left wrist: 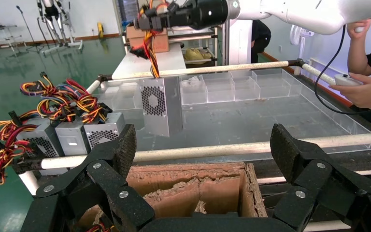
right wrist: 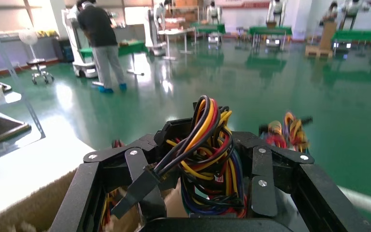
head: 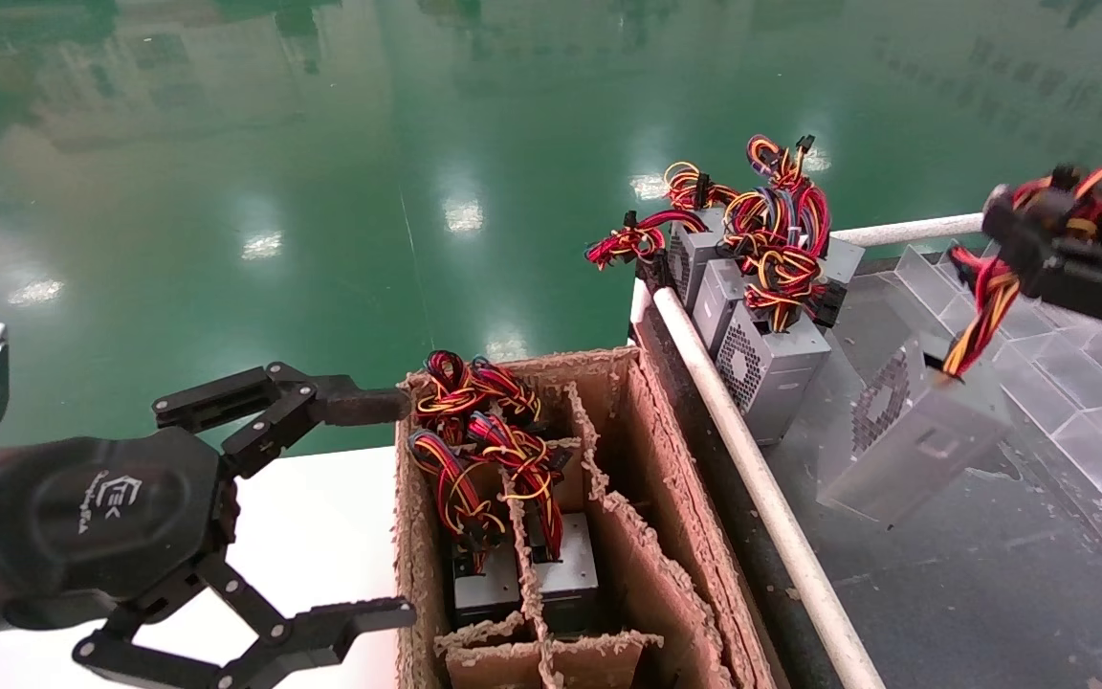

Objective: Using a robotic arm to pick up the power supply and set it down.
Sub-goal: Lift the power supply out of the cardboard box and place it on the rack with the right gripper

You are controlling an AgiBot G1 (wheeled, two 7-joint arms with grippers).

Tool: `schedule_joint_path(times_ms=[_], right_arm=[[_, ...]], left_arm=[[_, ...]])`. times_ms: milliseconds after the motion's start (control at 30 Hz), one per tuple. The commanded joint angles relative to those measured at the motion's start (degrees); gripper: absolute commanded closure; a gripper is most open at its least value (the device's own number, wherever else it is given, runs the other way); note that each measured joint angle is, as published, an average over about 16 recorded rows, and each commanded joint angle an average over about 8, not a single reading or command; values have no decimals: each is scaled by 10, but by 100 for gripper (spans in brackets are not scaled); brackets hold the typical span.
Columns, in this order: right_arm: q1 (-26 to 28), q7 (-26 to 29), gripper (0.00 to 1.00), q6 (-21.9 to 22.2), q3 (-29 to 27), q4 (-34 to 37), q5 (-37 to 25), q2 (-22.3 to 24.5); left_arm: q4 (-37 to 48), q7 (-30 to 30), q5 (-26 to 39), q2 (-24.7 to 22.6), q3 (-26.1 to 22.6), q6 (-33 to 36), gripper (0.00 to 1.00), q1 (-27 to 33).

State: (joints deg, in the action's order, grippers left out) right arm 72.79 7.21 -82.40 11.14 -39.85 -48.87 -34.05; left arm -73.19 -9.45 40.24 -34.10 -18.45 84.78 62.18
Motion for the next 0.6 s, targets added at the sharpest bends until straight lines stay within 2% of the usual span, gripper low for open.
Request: schedule_joint_path(times_ms=[33,600], right_arm=[[4,-9,100,-9,4,22,-7,3],[153,-71,100,18,76,155,-136,-72]], left_arm=[[0,0,0,0,0,0,0,0],[0,0,0,0,0,0,0,0]])
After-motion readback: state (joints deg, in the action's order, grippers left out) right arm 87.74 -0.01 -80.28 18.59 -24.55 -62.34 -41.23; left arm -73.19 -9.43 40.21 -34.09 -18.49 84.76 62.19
